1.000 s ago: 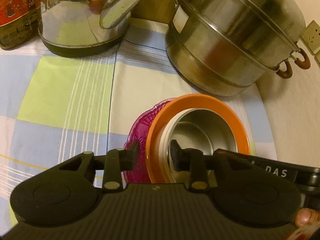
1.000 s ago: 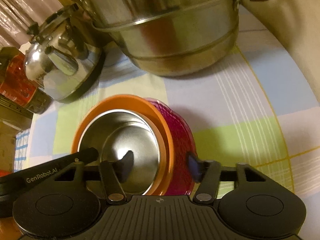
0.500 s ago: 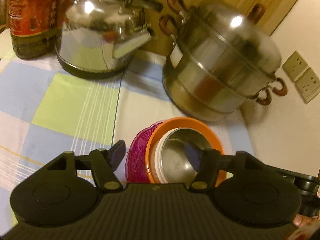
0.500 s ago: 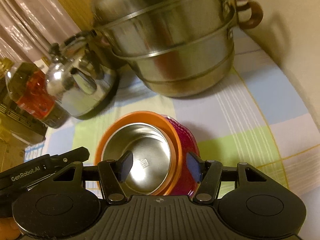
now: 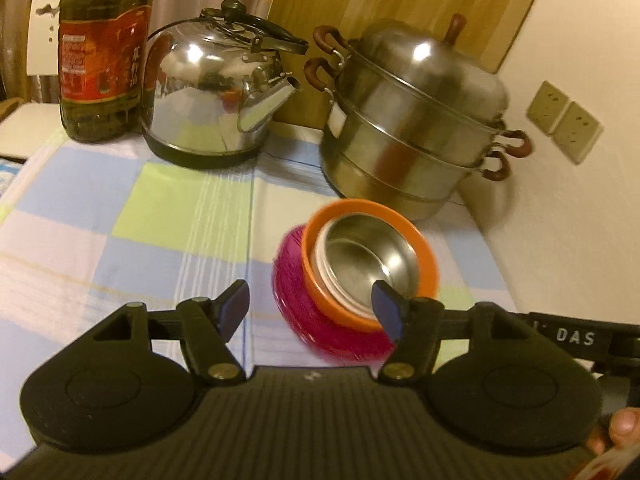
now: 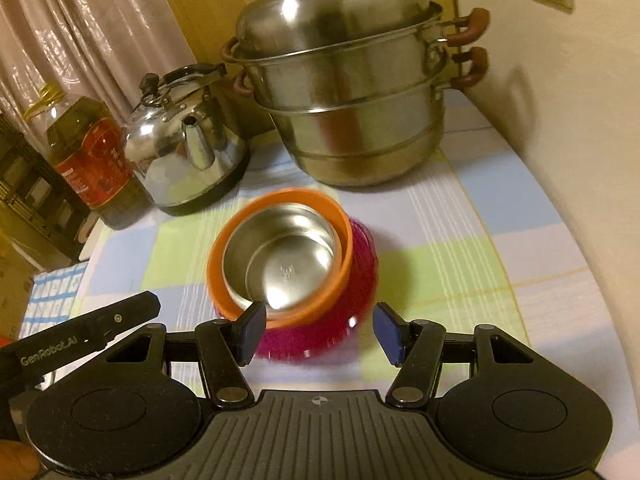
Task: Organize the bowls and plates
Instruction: 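Open both tools and pull them back from the bowl stack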
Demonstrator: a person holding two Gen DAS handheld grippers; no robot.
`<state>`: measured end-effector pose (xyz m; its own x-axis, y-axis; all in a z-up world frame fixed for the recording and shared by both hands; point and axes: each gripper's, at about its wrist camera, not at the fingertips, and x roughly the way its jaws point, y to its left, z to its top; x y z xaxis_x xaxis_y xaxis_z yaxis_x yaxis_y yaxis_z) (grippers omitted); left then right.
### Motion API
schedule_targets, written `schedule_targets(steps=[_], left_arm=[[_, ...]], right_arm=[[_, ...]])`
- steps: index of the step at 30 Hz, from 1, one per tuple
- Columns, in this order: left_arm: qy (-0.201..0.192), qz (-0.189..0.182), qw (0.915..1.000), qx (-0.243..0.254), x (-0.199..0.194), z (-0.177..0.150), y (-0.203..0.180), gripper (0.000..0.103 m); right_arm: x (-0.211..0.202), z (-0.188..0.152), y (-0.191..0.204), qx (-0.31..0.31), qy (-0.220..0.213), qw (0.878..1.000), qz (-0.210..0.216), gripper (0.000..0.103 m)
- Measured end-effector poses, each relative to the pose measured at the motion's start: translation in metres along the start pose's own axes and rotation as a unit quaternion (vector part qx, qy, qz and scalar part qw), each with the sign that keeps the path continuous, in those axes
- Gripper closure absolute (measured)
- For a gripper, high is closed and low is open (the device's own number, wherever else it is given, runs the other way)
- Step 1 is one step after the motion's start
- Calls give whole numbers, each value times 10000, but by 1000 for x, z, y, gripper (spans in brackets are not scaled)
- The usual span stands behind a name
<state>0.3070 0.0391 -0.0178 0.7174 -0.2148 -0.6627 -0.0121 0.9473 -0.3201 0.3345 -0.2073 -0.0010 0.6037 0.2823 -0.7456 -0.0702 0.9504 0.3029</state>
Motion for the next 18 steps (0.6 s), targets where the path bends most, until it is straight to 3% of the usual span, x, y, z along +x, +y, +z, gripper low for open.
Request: schedule_targets(steps=[7, 18], left_arm=[[-1, -5, 10000, -72, -40, -31, 4, 40], [33, 542, 9980, 331, -97, -80, -11, 40]], right_arm=[[-35, -35, 2, 67, -41, 10000, 22, 44], [-84, -88, 19, -102, -302, 9995, -68, 44]])
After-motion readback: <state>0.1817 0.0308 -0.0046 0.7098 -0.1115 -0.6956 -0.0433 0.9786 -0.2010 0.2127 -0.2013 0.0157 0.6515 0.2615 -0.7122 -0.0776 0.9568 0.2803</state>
